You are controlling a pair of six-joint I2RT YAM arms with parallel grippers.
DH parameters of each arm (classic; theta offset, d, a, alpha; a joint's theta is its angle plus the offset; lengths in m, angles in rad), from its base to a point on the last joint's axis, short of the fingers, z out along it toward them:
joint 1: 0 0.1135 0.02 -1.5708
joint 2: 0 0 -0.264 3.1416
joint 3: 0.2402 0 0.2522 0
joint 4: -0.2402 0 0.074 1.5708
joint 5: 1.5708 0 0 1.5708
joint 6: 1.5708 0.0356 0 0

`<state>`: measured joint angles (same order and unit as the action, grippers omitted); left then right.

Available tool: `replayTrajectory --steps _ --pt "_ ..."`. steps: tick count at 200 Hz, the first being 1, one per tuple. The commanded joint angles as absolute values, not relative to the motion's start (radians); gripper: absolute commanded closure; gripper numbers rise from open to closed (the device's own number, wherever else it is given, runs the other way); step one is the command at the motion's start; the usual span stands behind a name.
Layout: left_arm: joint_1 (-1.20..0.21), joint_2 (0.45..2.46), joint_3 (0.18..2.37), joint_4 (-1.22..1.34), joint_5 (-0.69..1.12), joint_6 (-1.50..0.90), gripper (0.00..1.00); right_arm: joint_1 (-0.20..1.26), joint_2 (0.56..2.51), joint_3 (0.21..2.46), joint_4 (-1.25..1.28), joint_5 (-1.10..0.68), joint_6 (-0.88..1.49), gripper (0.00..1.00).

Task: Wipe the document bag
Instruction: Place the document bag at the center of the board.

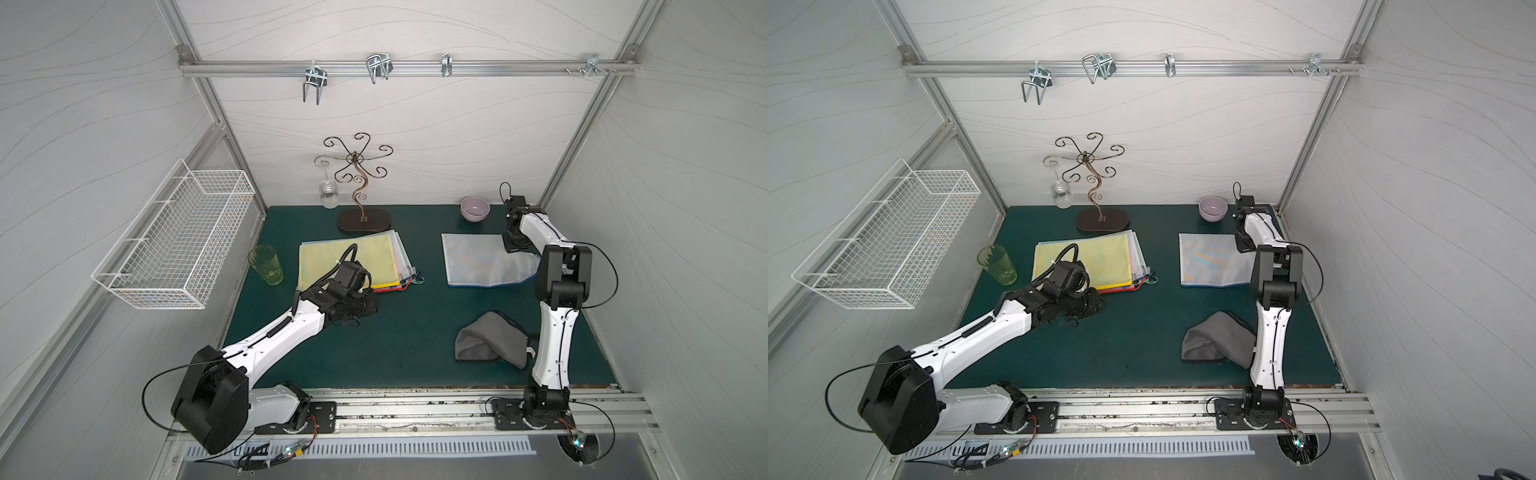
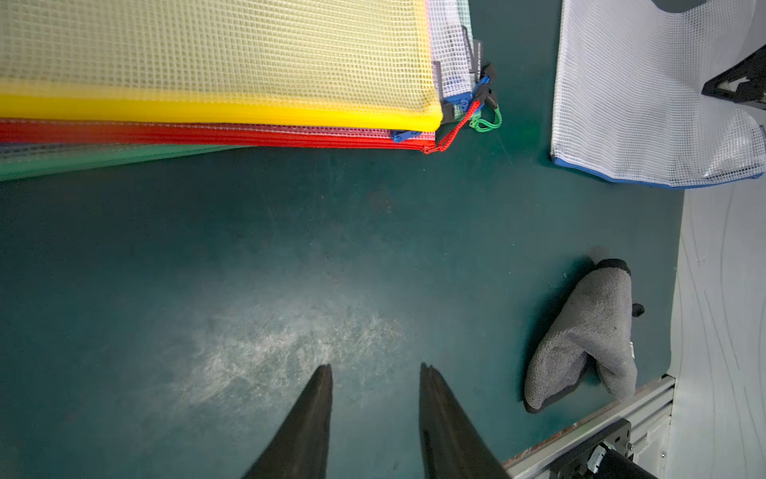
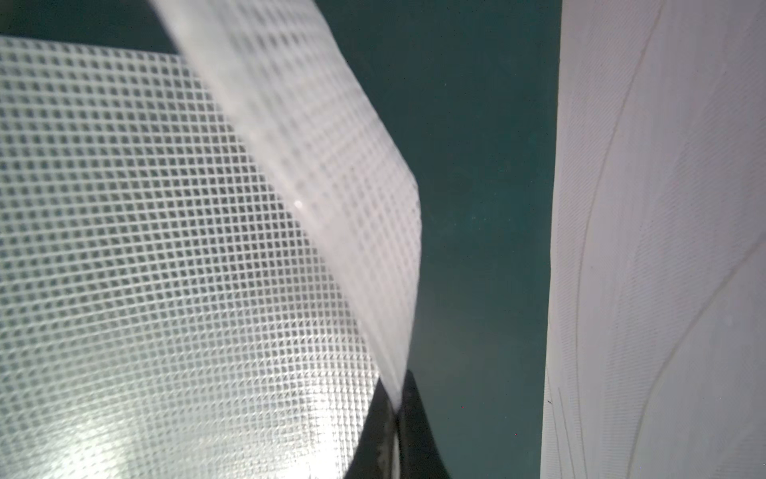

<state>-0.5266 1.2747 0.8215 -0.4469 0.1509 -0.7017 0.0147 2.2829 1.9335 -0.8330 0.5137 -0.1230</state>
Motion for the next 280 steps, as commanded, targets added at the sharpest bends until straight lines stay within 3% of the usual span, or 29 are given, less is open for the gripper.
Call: replayTrajectory --steps 1,33,38,60,82,144,184,223,280 --pt "-0.504 1.301 0.844 -0.450 0.168 -0.675 0.61 0.002 2.306 1.953 -0.828 0.540 -0.146 0.92" --pt "-0.467 1.324 0.846 -0.443 0.193 -0.668 0.60 -0.005 2.290 1.939 -0.819 0.564 -0.128 0.70" --pt "-0.462 1.324 0.847 -0.444 0.195 -0.665 0.60 -0.005 2.284 1.938 -0.820 0.565 -0.123 0.64" --pt "-0.438 1.325 0.845 -0.444 0.200 -0.664 0.57 -0.004 2.244 1.939 -0.838 0.546 -0.079 0.21" --pt "-0.411 1.325 0.836 -0.438 0.203 -0.678 0.53 0.001 2.187 1.947 -0.876 0.495 -0.019 0.02" --pt "-0.309 1.349 0.779 -0.336 0.262 -0.808 0.47 0.079 2.036 1.906 -0.978 0.344 0.121 0.01" --pt "-0.261 1.422 0.790 -0.248 0.277 -0.966 0.48 0.250 1.866 1.682 -0.864 -0.120 0.287 0.01" --pt "-0.240 1.464 0.802 -0.157 0.230 -1.074 0.49 0.465 1.790 1.531 -0.803 -0.195 0.301 0.01" --pt "-0.241 1.568 0.814 -0.045 0.236 -1.162 0.51 0.479 1.755 1.484 -0.790 -0.218 0.321 0.01"
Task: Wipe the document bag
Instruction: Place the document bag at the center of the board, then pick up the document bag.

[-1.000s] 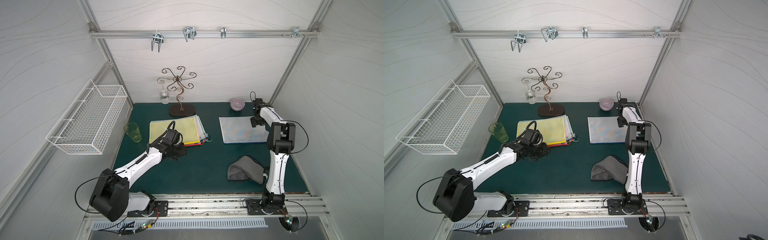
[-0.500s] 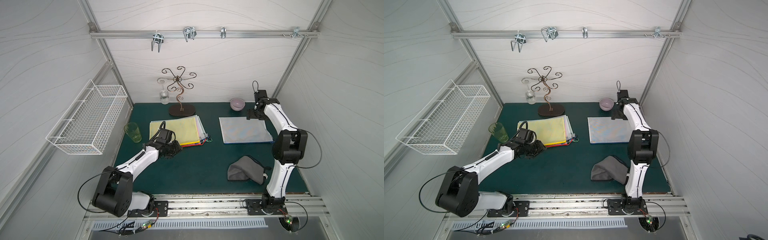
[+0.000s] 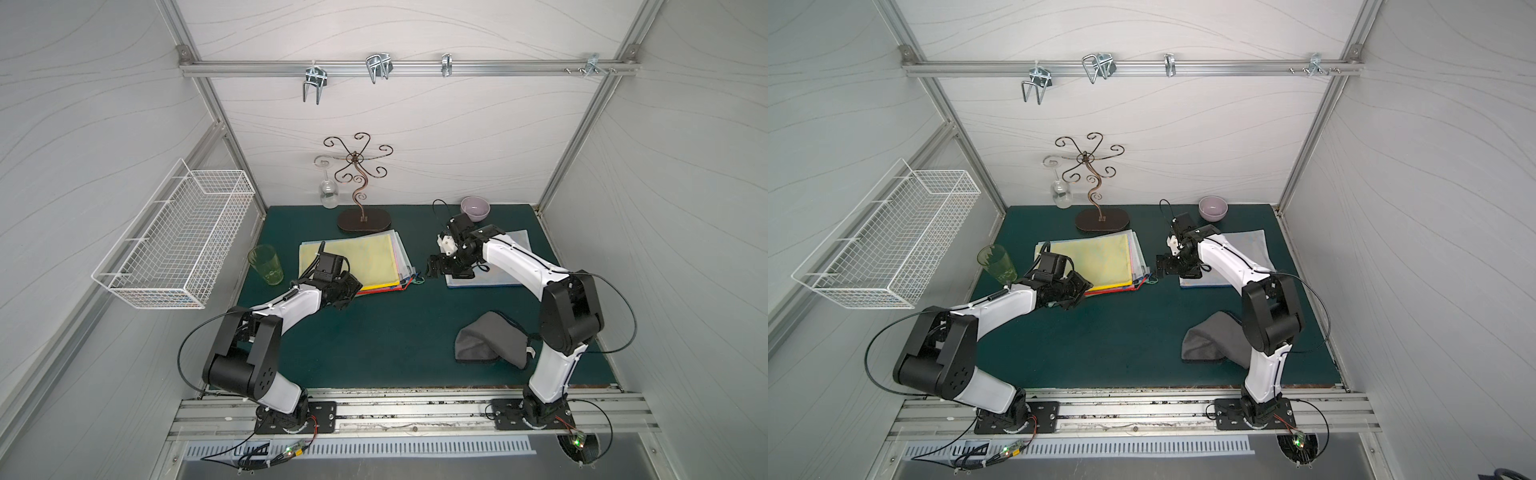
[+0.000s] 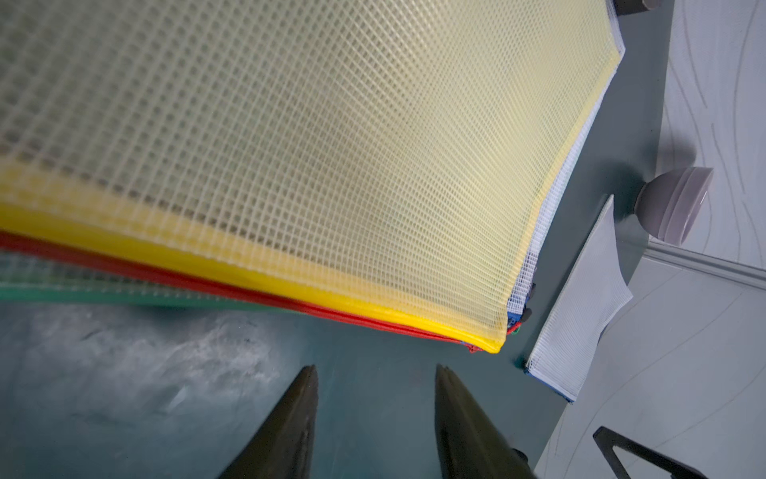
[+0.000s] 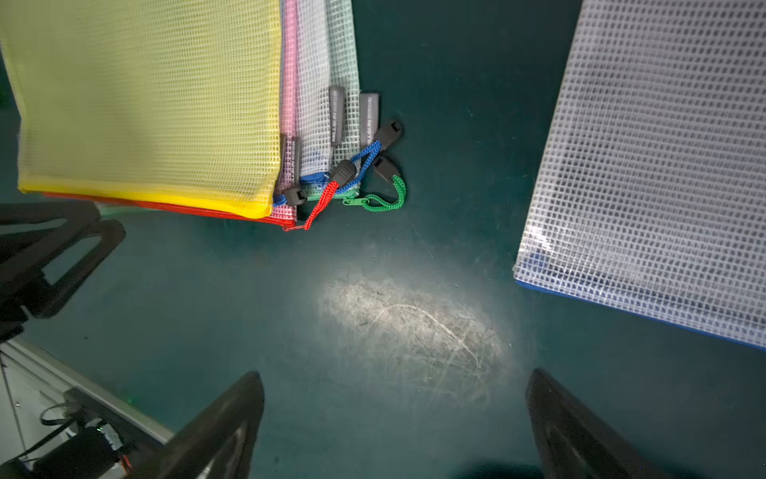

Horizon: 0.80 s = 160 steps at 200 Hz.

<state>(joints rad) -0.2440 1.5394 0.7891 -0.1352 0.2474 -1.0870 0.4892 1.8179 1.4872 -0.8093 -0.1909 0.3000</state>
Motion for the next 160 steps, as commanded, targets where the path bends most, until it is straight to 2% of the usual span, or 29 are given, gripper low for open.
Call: replayTrajectory --steps 1,56,86,160 --pt "-0.241 1.570 0.812 -0.043 0.235 -1.162 0.51 0.479 1.755 1.484 -0.790 -0.218 0.321 0.01" --pt "-0.244 1.606 0.823 -0.001 0.229 -1.203 0.52 0.479 1.753 1.474 -0.795 -0.219 0.307 0.01" --pt "-0.261 1.588 0.842 -0.047 0.169 -1.175 0.52 0.476 1.759 1.477 -0.798 -0.216 0.301 0.01" --pt "-0.262 1.671 0.866 0.000 0.183 -1.187 0.52 0.472 1.780 1.484 -0.802 -0.229 0.286 0.01"
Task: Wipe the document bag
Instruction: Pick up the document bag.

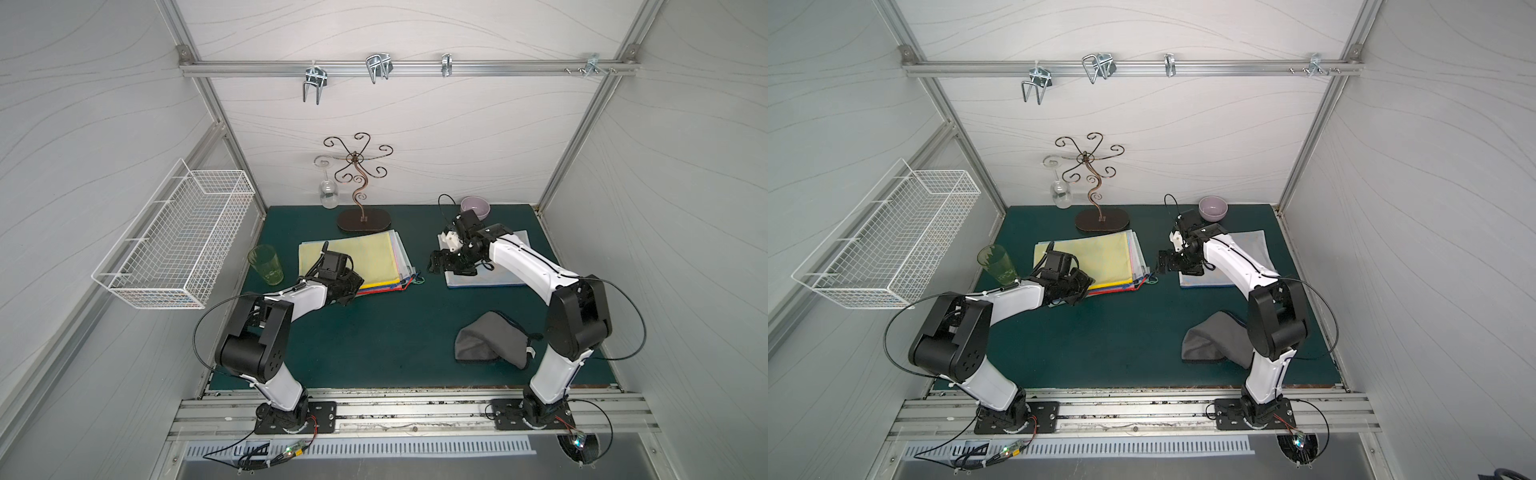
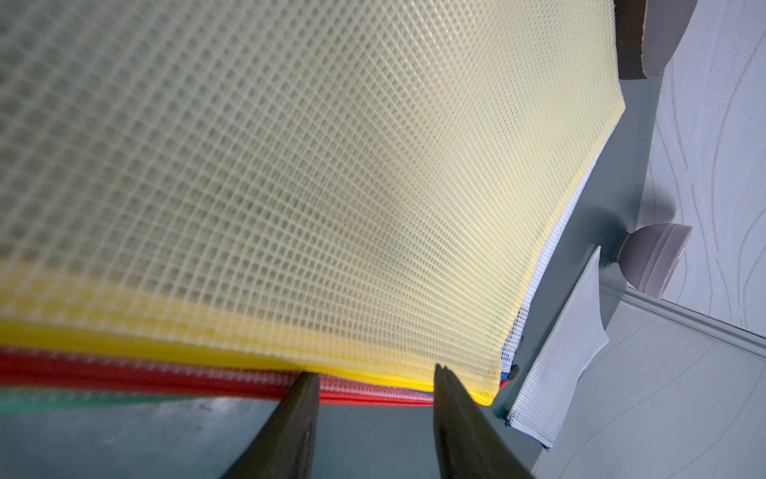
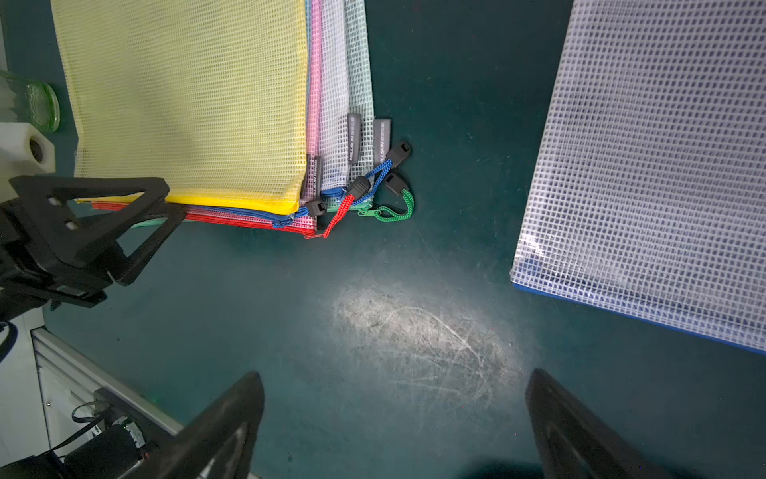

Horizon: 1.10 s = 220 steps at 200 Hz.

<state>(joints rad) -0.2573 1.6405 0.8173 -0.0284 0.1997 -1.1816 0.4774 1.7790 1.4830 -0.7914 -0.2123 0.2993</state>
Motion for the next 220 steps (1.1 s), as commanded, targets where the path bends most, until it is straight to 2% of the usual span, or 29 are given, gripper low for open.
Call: replayTrajectory --steps 1,64,78,100,118,138,161,173,220 --pt "-0.262 1.671 0.867 0.000 0.183 -1.187 0.52 0.472 1.780 1.483 -0.801 -0.230 0.286 0.01" --pt "-0.264 1.722 0.824 0.013 0.163 -1.190 0.53 0.472 1.790 1.478 -0.791 -0.242 0.288 0.01" --pt "-0.263 1.727 0.826 0.020 0.158 -1.180 0.62 0.473 1.789 1.473 -0.788 -0.244 0.289 0.01" --pt "-0.264 1.730 0.846 0.013 0.156 -1.158 0.82 0.473 1.786 1.468 -0.786 -0.245 0.291 0.01" --pt "-0.263 1.727 0.861 0.002 0.152 -1.144 0.87 0.472 1.788 1.471 -0.788 -0.242 0.290 0.01" --pt "-0.261 1.725 0.876 -0.009 0.145 -1.129 0.85 0.474 1.790 1.474 -0.787 -0.247 0.290 0.01" --pt "-0.261 1.718 0.884 -0.015 0.130 -1.115 0.67 0.474 1.790 1.473 -0.785 -0.249 0.291 0.01" --pt "-0.261 1.719 0.880 -0.006 0.126 -1.114 0.62 0.474 1.793 1.473 -0.783 -0.252 0.294 0.01" --pt "-0.261 1.728 0.882 0.007 0.083 -1.074 0.61 0.477 1.795 1.467 -0.771 -0.264 0.297 0.01"
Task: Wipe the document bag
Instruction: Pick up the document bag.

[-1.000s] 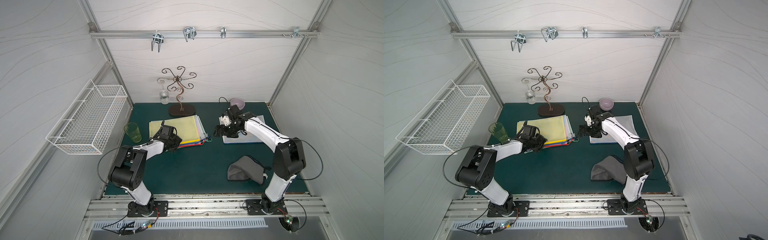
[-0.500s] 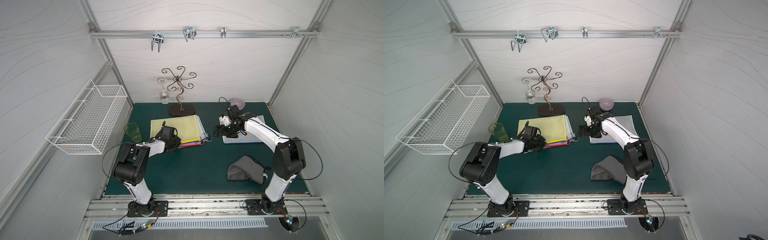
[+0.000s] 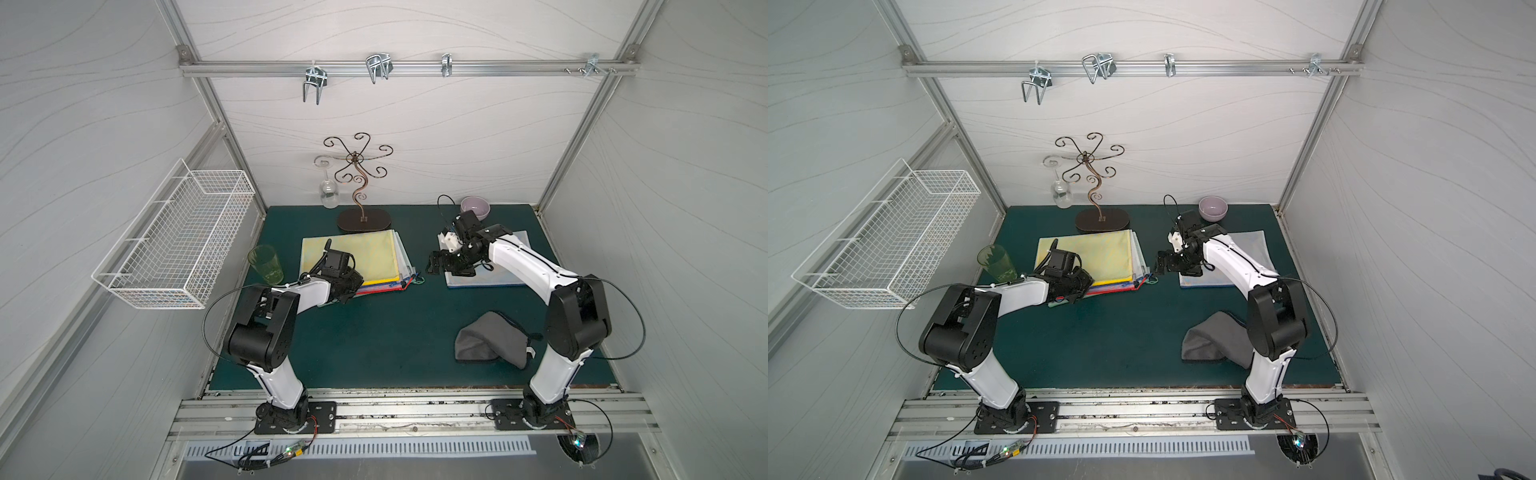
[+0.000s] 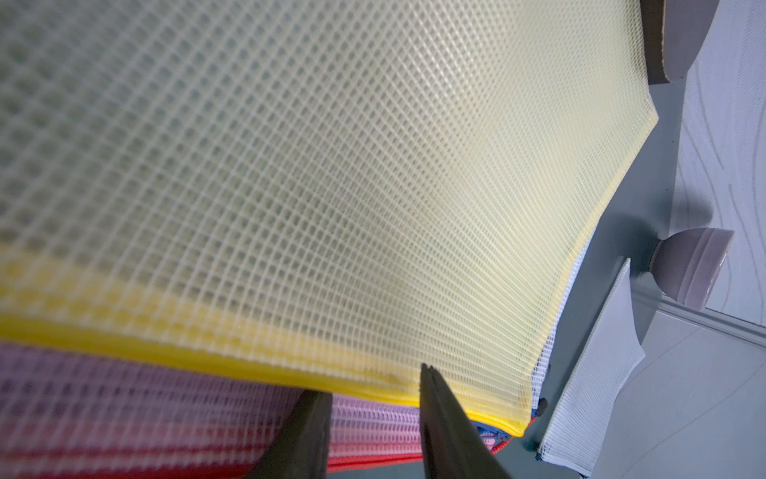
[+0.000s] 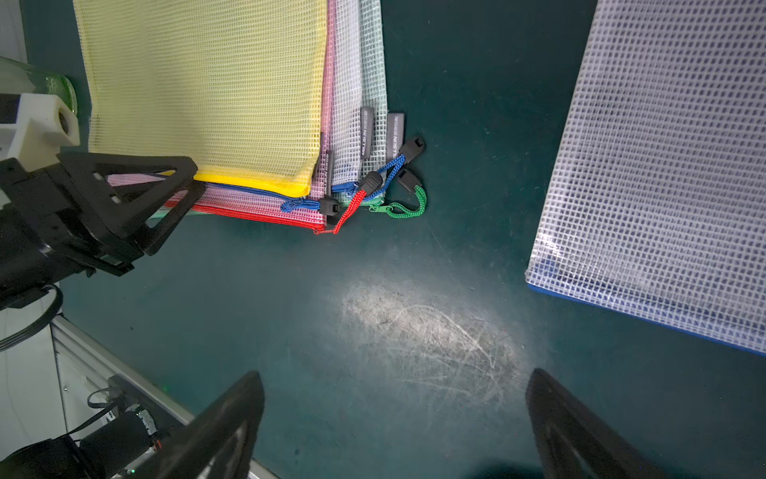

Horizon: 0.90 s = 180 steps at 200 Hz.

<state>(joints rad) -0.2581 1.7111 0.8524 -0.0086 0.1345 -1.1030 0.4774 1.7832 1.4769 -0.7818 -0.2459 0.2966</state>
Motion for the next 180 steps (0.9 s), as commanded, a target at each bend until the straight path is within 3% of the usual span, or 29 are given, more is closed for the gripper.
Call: replayTrajectory --steps 1,107,180 --pt "-0.260 1.728 0.882 0.008 0.082 -1.073 0.61 0.477 1.793 1.467 -0.770 -0.263 0.298 0.01" --pt "-0.264 1.552 0.849 -0.090 0.130 -1.127 0.53 0.479 1.780 1.474 -0.787 -0.277 0.299 0.01" --pt "-0.256 1.666 0.875 -0.023 0.148 -1.133 0.53 0.480 1.796 1.478 -0.781 -0.279 0.301 0.01"
